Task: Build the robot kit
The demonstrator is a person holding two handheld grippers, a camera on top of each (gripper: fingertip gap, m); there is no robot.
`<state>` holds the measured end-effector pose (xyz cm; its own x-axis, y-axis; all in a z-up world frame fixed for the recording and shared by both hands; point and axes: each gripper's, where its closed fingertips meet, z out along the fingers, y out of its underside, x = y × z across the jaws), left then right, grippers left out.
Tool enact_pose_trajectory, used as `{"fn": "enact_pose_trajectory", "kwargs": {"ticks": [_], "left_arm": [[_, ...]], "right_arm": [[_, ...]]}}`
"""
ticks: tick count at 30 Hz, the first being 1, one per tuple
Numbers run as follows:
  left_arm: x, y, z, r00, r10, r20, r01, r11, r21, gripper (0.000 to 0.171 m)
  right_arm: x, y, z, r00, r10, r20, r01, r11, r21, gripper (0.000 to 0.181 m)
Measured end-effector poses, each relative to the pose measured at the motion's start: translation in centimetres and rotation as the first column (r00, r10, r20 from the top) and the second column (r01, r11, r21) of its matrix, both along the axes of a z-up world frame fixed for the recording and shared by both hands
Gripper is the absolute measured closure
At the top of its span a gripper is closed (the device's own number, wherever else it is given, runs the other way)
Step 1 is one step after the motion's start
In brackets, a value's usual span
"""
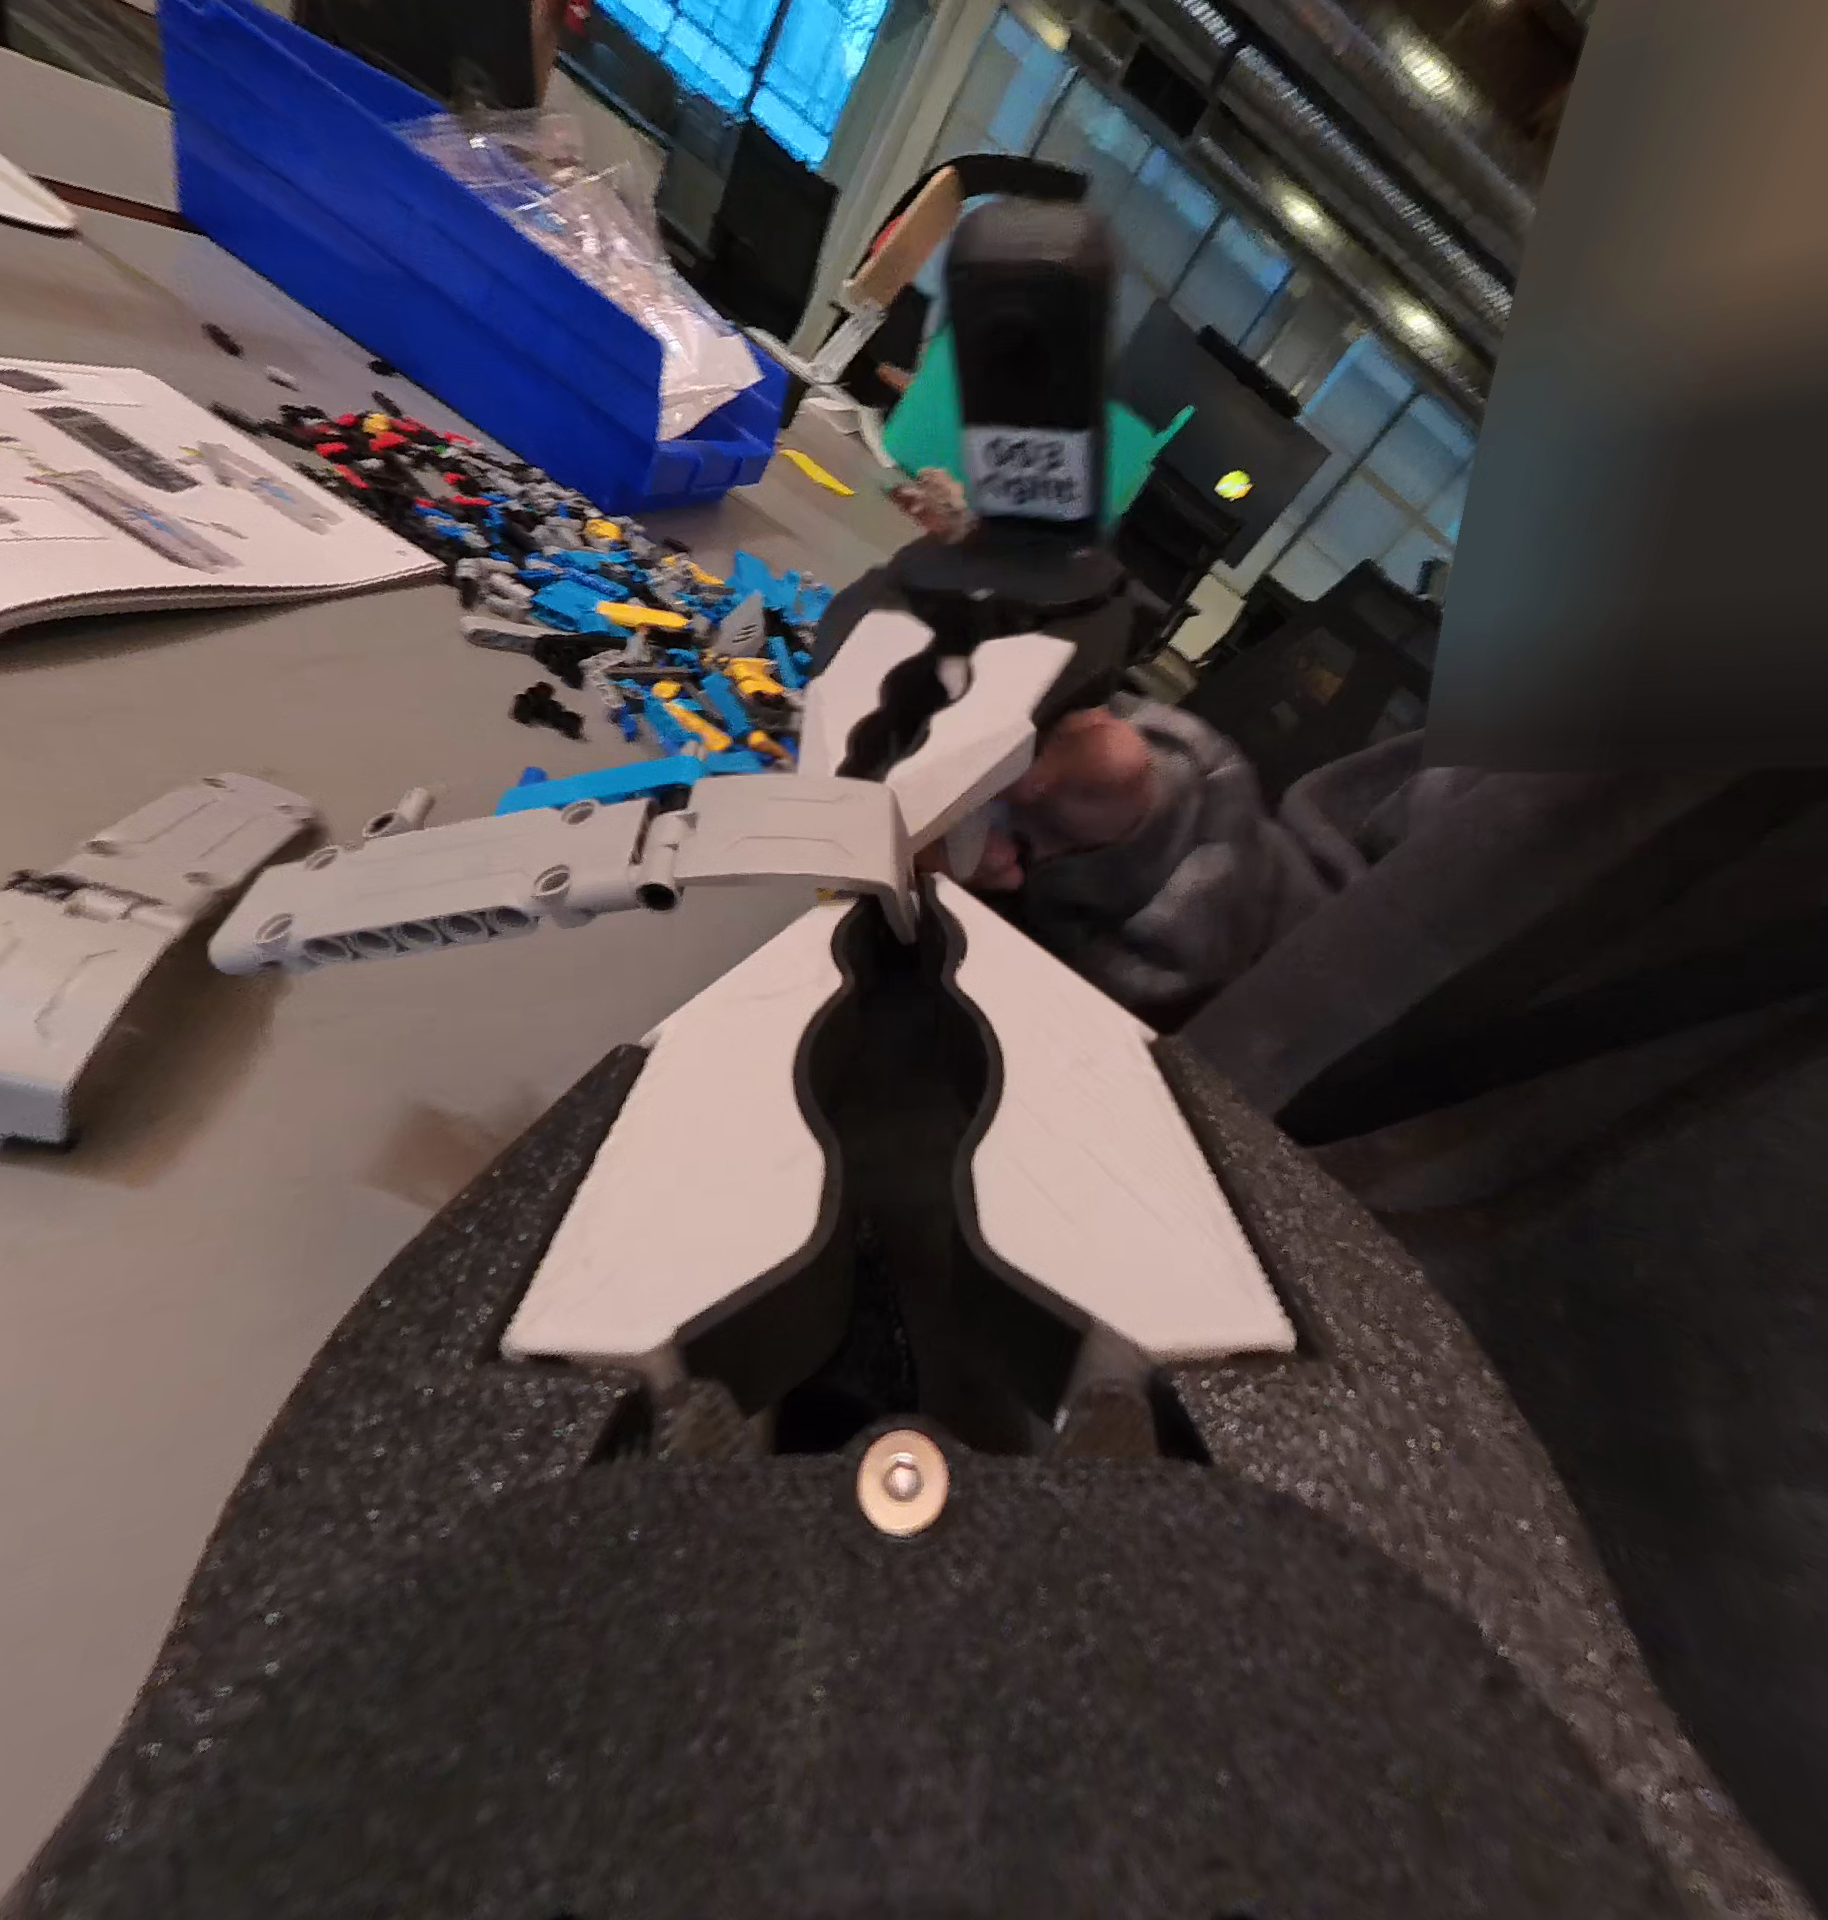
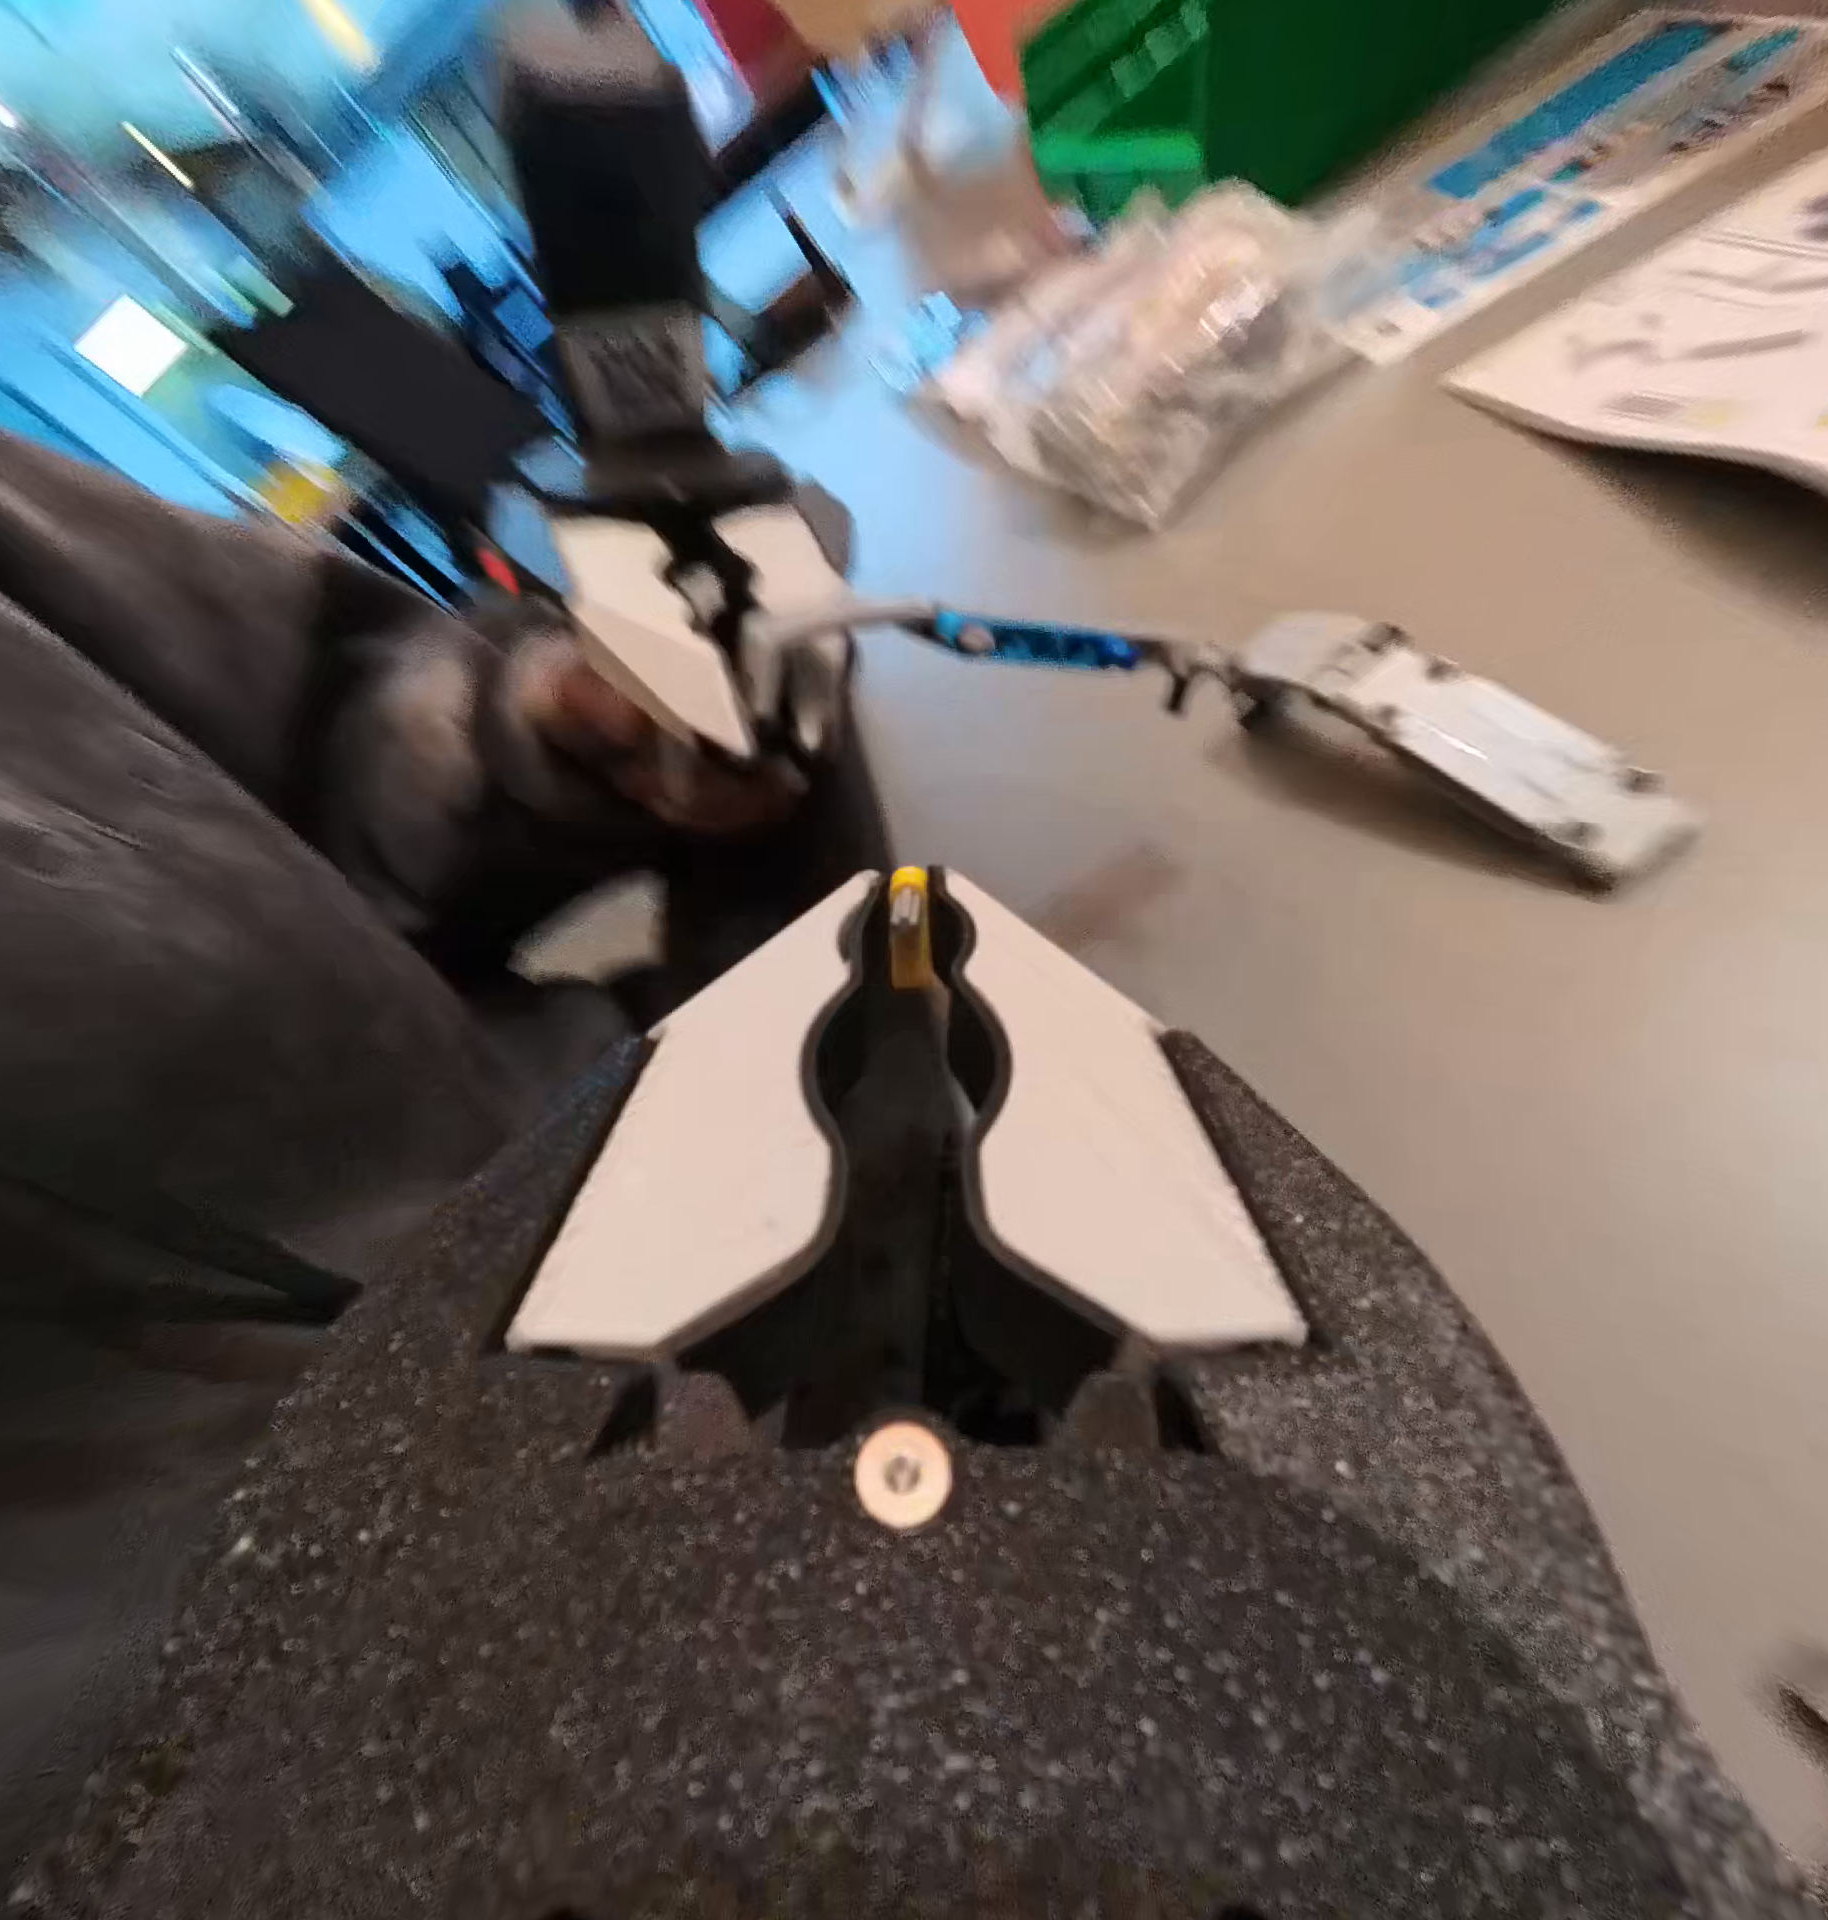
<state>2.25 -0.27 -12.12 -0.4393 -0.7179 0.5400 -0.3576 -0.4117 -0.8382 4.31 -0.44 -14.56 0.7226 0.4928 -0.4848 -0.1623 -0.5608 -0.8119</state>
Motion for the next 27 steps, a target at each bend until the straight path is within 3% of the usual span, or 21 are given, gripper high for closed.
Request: {"fn": "enact_pose_trajectory", "kwargs": {"ticks": [2, 4, 6, 8, 15, 20, 27], "left_arm": [[0.2, 0.7, -0.7, 0.998, 0.052, -0.027, -0.05, 0.997, 0.059, 0.166], [0.2, 0.9, -0.7, 0.997, 0.07, -0.022, -0.067, 0.994, 0.09, 0.166], [0.0, 1.1, -0.8, 0.997, 0.081, -0.017, -0.078, 0.99, 0.118, 0.166], [-0.1, 0.9, -0.7, 0.997, 0.078, -0.007, -0.076, 0.988, 0.131, 0.166], [-0.4, 0.4, -1.0, 0.998, 0.069, -0.008, -0.066, 0.982, 0.179, 0.166], [-0.4, 0.3, -1.0, 0.998, 0.057, -0.011, -0.055, 0.983, 0.175, 0.166], [-0.3, 0.5, -1.0, 0.998, 0.063, -0.019, -0.06, 0.986, 0.157, 0.166]], "right_arm": [[2.1, -0.4, -2.4, 0.954, 0.001, 0.301, 0.028, 0.995, -0.091, 0.175], [4.2, -1.8, -4.9, 0.831, 0.098, 0.548, 0.039, 0.972, -0.233, 0.175], [5.7, -3.1, -6.6, 0.714, 0.204, 0.67, 0.057, 0.937, -0.345, 0.175], [6.5, -3.3, -7.5, 0.636, 0.246, 0.731, 0.079, 0.922, -0.38, 0.175], [5.8, -3.4, -8.8, 0.684, 0.259, 0.682, 0.072, 0.907, -0.416, 0.175], [6.0, -3.5, -8.6, 0.709, 0.222, 0.67, 0.076, 0.92, -0.385, 0.163], [6.0, -3.4, -7.1, 0.744, 0.125, 0.657, 0.08, 0.959, -0.272, 0.169]]}}
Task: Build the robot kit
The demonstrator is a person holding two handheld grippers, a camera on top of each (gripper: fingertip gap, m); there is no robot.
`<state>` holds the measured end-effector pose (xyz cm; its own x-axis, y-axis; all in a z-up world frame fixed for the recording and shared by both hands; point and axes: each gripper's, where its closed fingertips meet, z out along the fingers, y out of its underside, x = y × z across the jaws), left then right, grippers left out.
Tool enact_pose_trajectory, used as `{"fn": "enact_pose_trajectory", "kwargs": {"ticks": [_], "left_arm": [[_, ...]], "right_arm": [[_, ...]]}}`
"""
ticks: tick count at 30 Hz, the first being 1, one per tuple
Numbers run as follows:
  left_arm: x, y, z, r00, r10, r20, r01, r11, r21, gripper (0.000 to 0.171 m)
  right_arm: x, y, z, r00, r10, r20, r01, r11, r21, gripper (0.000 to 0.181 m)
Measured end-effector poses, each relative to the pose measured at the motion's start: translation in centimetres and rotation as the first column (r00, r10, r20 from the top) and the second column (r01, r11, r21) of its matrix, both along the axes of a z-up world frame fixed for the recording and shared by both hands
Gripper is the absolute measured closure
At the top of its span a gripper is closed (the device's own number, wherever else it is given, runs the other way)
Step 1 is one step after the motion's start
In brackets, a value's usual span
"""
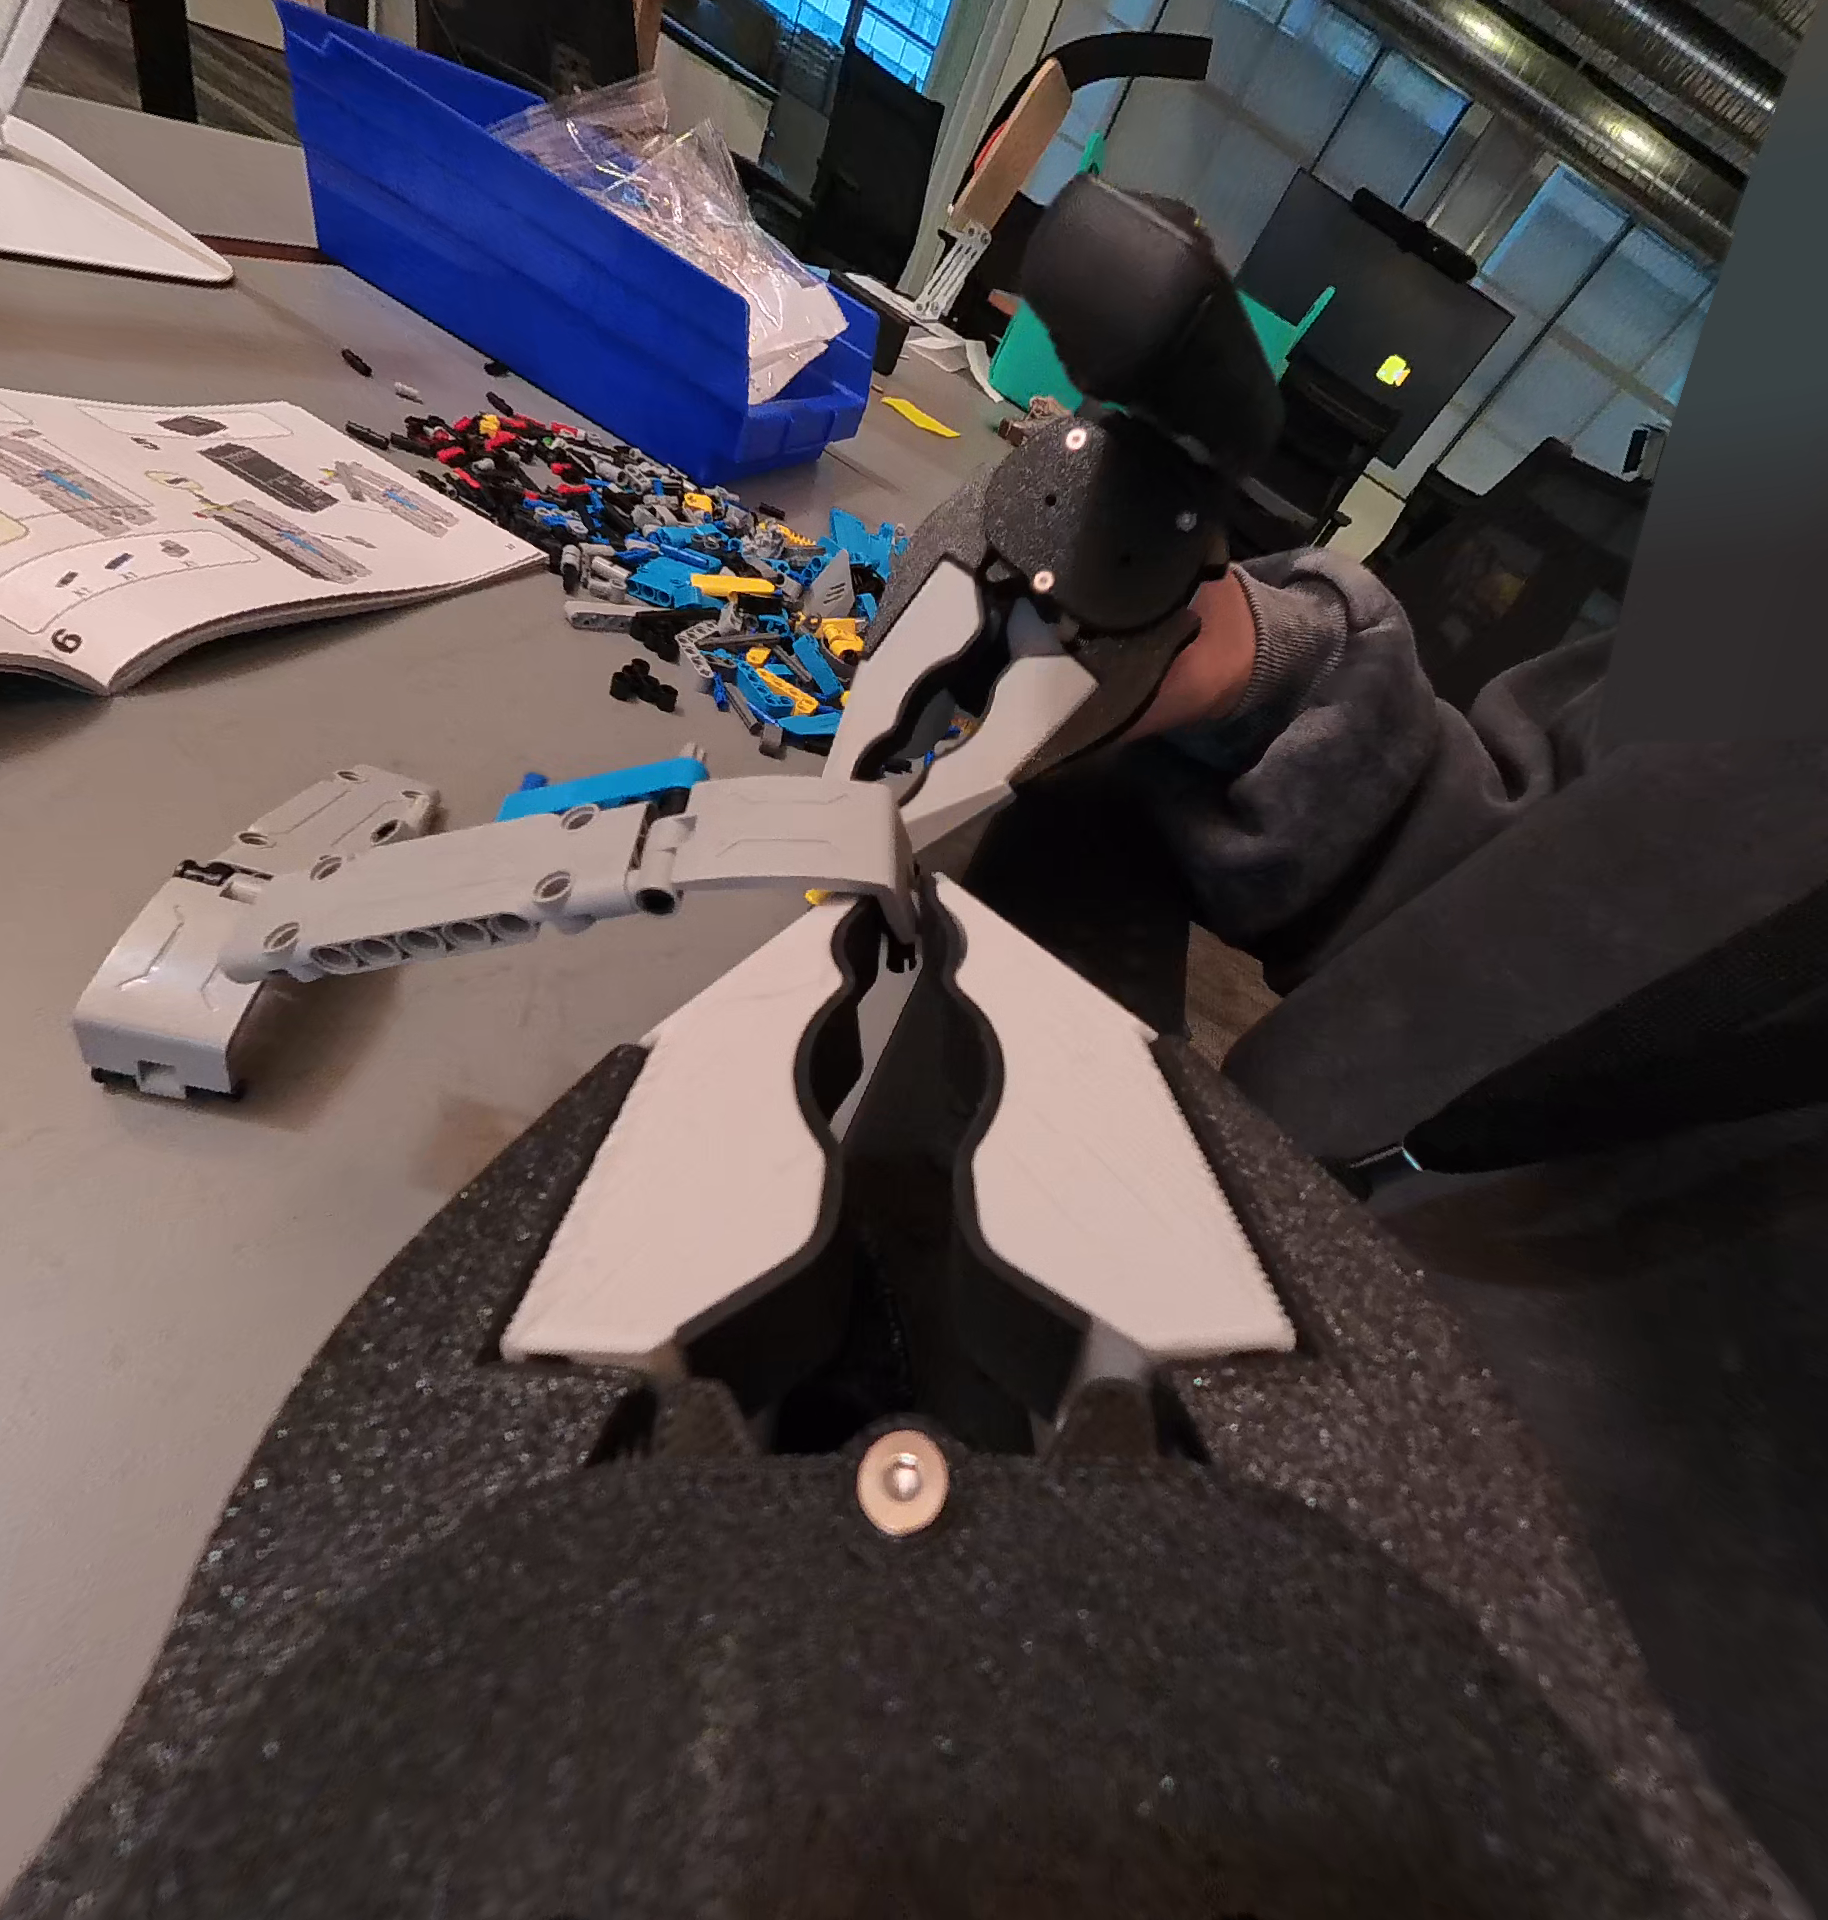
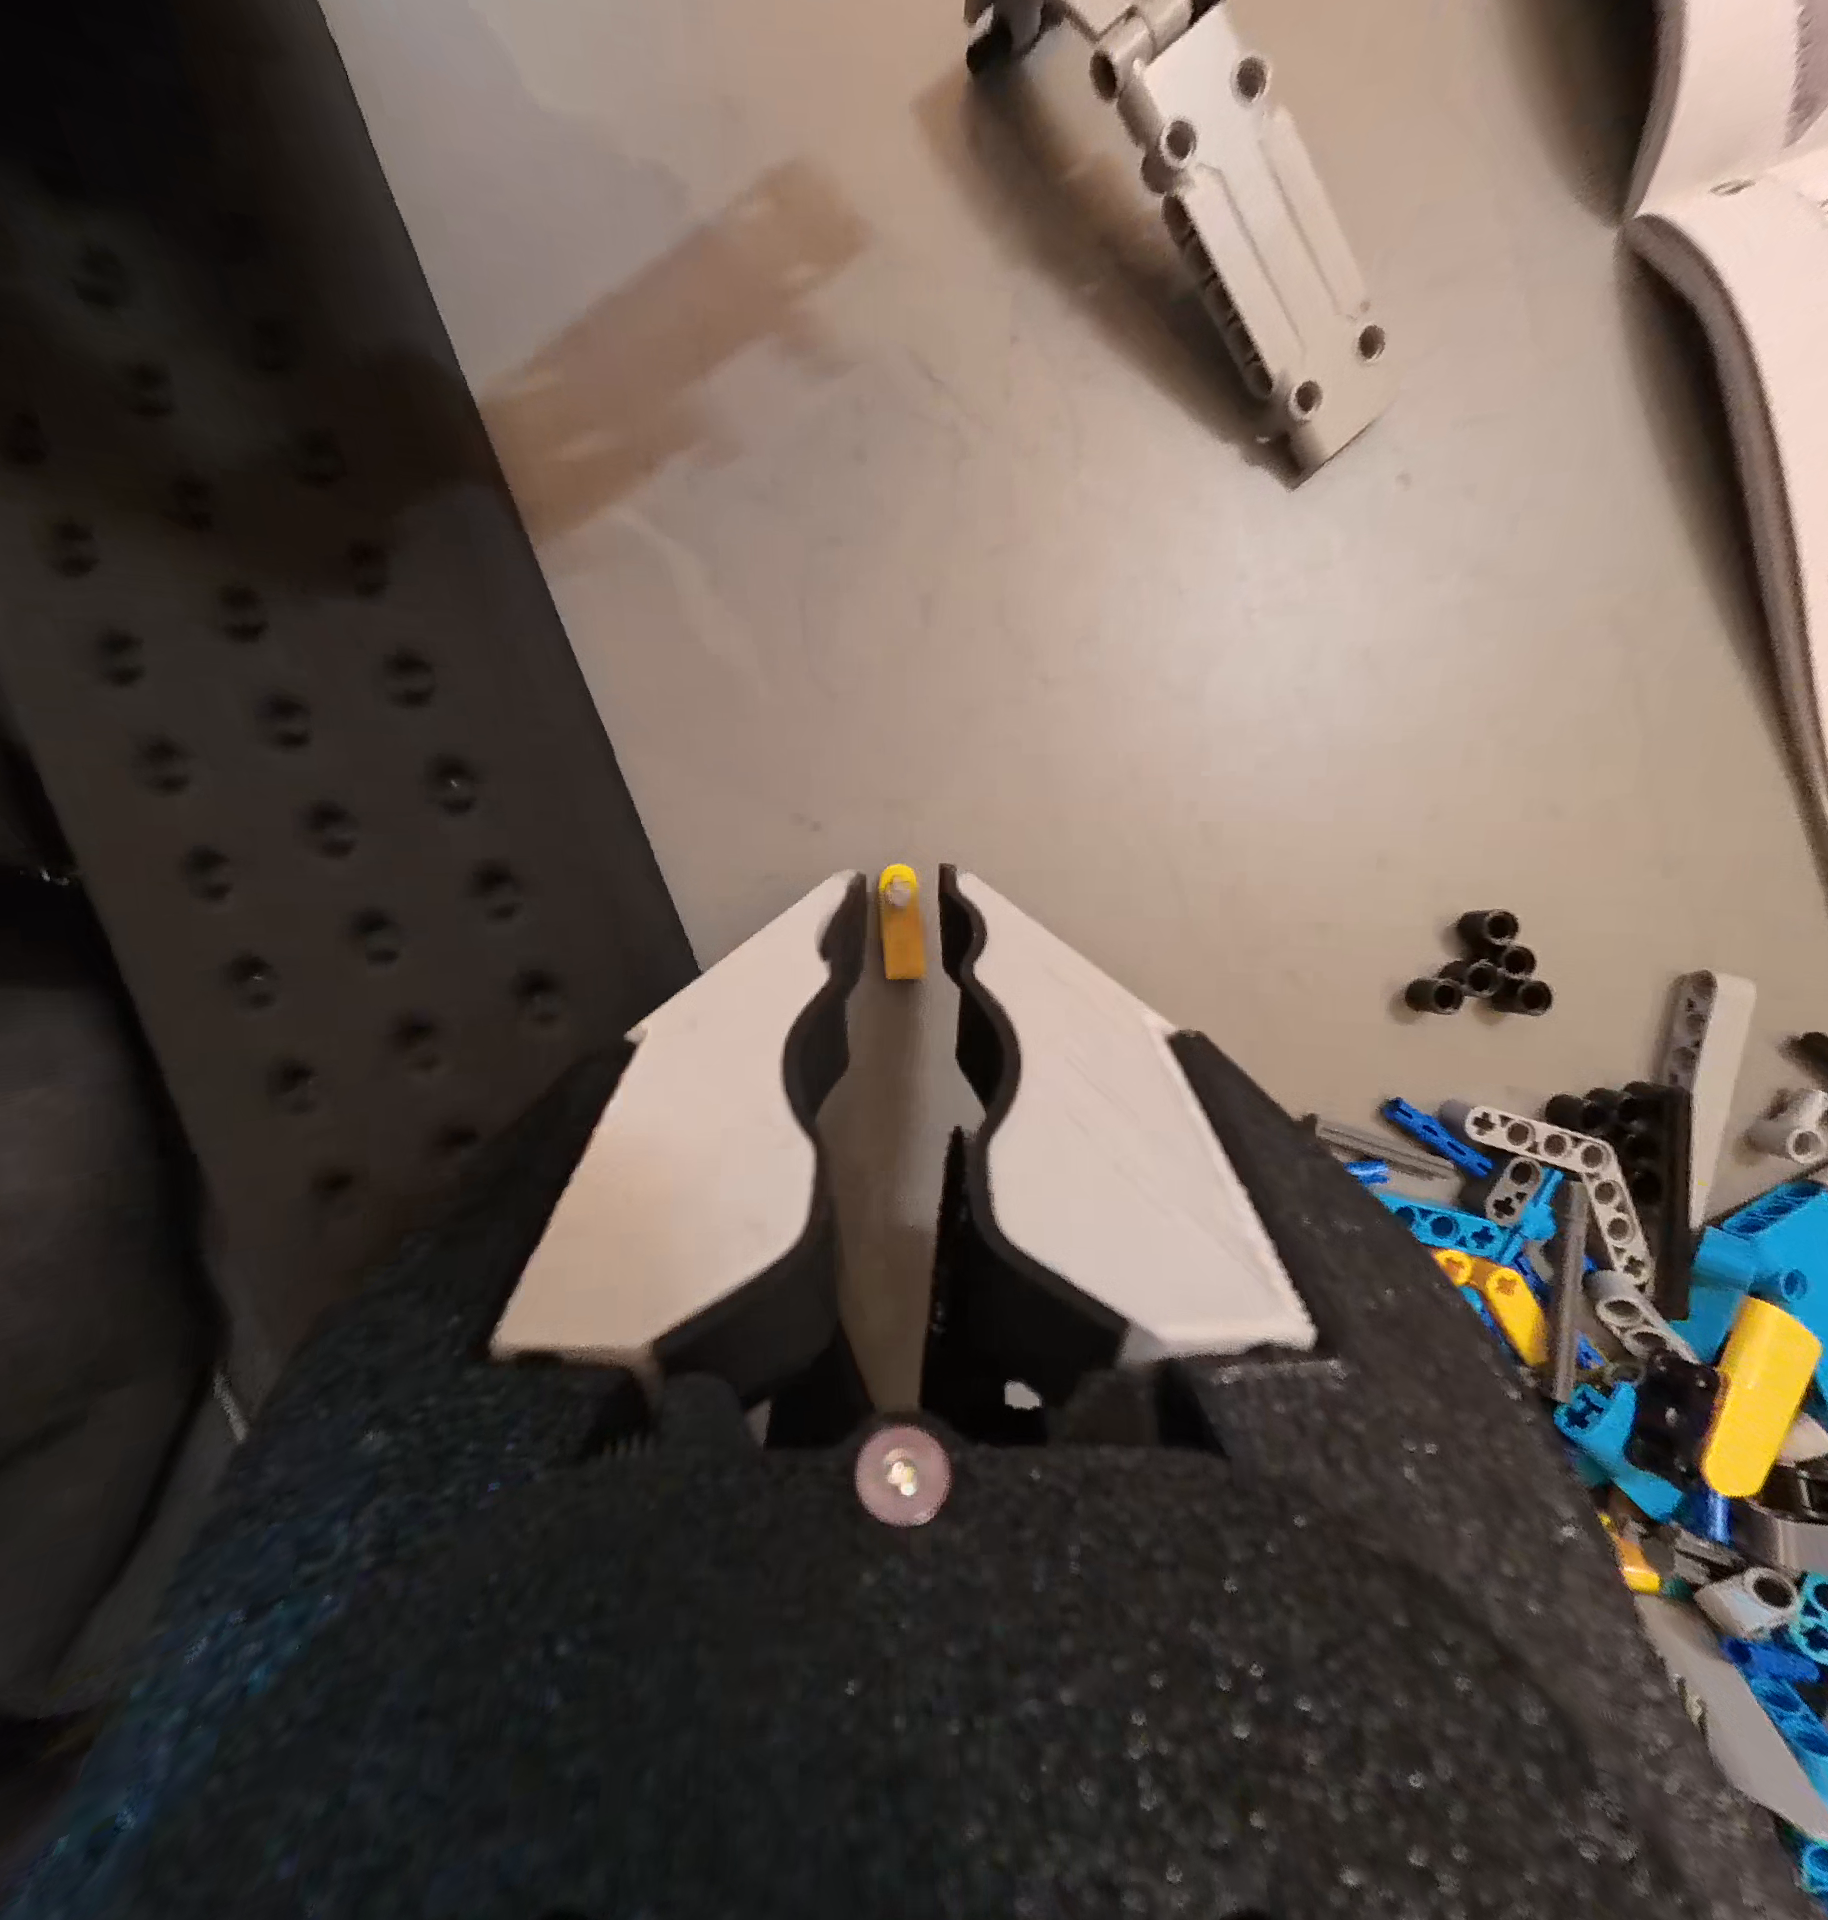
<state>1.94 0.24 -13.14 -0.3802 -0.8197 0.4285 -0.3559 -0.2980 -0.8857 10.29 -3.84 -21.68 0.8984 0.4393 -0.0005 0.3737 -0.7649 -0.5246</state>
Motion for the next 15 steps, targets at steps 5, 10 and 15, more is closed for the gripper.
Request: {"fn": "enact_pose_trajectory", "kwargs": {"ticks": [5, 10, 15], "left_arm": [[0.06, 0.05, -0.05, 1.0, 0.001, -0.005, -0.001, 1.0, -0.005, 0.166], [0.12, 0.03, -0.16, 1.0, 0.002, -0.011, -0.002, 1.0, -0.002, 0.166], [0.15, -0.03, -0.26, 1.0, -0.001, -0.016, 0.001, 1.0, 0.003, 0.165]], "right_arm": [[0.03, 0.23, 0.18, 1.0, 0.008, -0.002, -0.008, 1.0, 0.023, 0.178], [-0.44, -0.07, 0.0, 1.0, 0.025, -0.004, -0.025, 0.999, -0.021, 0.178], [-0.57, 0.23, -0.04, 0.997, 0.037, 0.063, -0.034, 0.998, -0.05, 0.178]]}}
